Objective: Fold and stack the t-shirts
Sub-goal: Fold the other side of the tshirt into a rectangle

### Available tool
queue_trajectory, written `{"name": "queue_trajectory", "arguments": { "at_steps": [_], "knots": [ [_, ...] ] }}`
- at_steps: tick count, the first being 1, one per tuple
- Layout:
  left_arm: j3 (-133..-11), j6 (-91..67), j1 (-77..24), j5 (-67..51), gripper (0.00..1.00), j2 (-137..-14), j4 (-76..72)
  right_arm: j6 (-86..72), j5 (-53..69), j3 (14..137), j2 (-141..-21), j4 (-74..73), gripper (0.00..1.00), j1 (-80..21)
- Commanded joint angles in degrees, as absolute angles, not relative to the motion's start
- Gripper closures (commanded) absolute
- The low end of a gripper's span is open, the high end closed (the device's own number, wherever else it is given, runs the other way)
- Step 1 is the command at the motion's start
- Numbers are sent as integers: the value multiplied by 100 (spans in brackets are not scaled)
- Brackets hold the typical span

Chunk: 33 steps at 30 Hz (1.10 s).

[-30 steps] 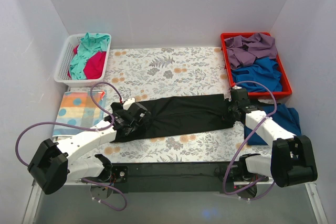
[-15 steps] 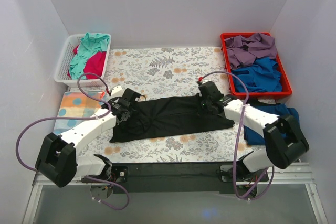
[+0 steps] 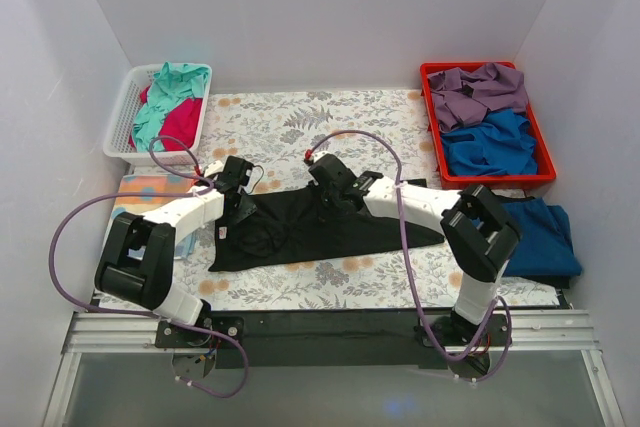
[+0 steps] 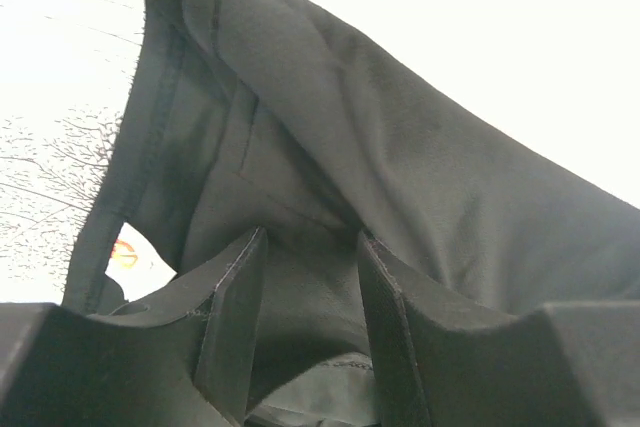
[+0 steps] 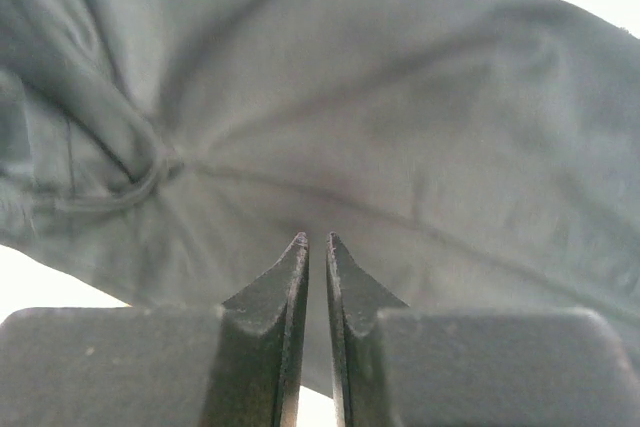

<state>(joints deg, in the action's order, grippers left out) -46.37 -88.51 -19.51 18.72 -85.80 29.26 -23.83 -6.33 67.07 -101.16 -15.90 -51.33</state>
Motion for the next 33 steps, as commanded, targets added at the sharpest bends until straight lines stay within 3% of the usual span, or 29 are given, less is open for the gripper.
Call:
{"name": "queue_trajectory", "arguments": {
  "at_steps": [1,9,33],
  "knots": [
    [-4720,-8728,-1785,1854,61,-8368,2830,-2092,-1002,7478,-10476,-1529,83,-5080],
    [-4562,-8833,-1494,2057,61,-8464,3119,-1863,-1046,8542,-11249,-1828,82,-4764],
    [-4077,-9457,-1389,2531,65,-8182,3411,-1749,-782,7945,-11839,-1740,83,-3445]
  ]
}}
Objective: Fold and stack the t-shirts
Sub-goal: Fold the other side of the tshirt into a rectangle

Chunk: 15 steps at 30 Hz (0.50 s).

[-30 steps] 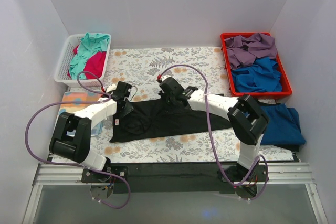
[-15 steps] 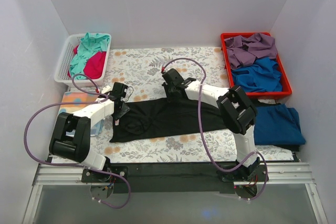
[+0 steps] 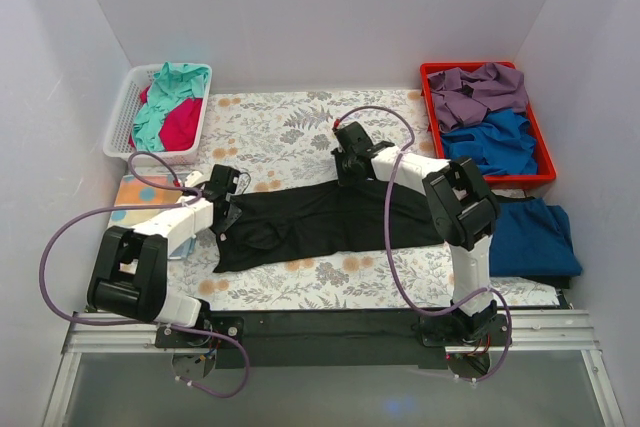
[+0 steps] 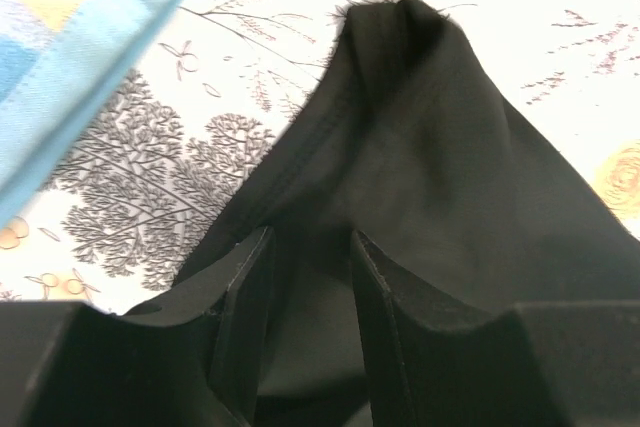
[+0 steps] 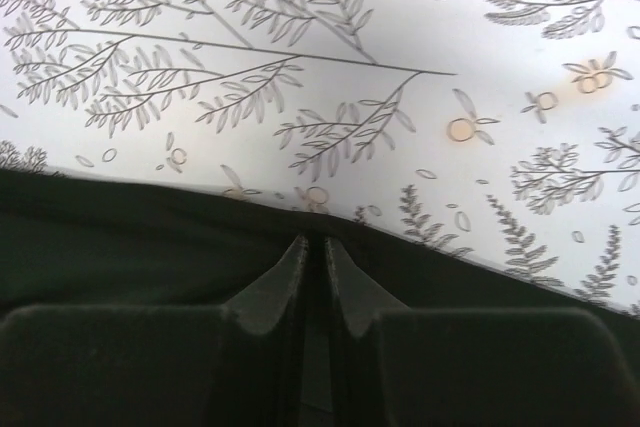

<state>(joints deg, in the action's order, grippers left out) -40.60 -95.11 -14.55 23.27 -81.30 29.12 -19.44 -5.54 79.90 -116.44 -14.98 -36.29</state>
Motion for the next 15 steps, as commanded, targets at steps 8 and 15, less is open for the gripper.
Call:
{"name": "queue_trajectory", "arguments": {
  "at_steps": [8,15],
  "knots": [
    [-5474,-8965,-1389,2540,66,-8727,3559,-1652,-826,8367,-11603,-1784,83,-3445],
    [-5801,-8737,-1389,2409,67,-8140,3815,-1740,-598,8253,-10838,-1828,82,-3700]
  ]
}}
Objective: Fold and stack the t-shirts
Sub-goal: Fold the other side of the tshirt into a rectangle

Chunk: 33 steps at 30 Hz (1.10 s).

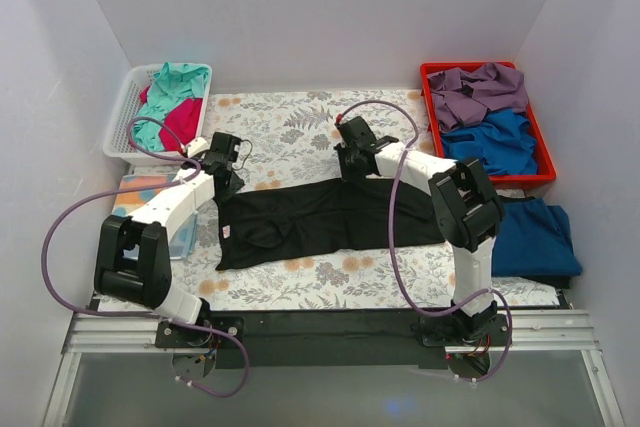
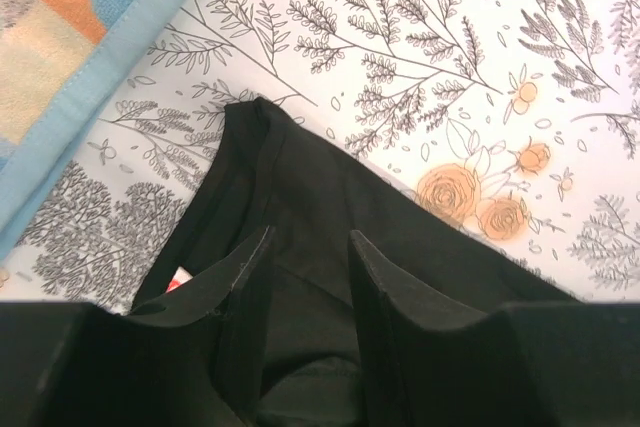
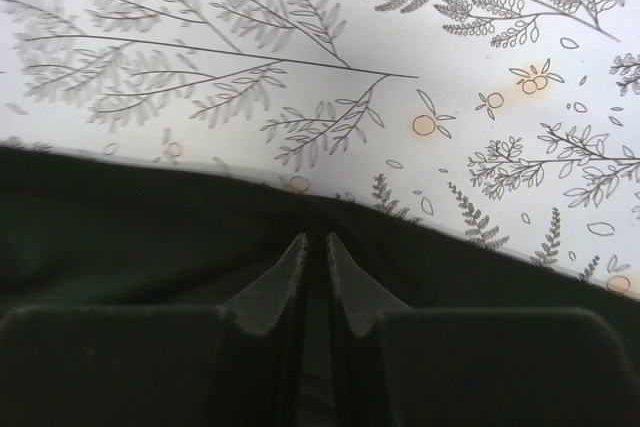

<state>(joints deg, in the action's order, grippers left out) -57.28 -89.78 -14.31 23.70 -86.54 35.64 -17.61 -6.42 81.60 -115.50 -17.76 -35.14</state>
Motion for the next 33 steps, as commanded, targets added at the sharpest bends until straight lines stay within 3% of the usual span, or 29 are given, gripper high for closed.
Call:
{"name": "queue_trajectory", "arguments": {
  "at_steps": [1,15,33],
  "knots": [
    [-5731,-8658,-1389,2321,66,-8078,3745,-1758,-572,8253,-10785,-1828,82,-3857],
    [-5318,-8464,-1389,1029,67,-9052,2795,-1951,-44,9193,-11460,-1854,80,-5053],
    [-5247,-8490,-1283,1301,67,-9888,2628,-2013,220,9370,-12270,-1705,81,-5695]
  ]
}}
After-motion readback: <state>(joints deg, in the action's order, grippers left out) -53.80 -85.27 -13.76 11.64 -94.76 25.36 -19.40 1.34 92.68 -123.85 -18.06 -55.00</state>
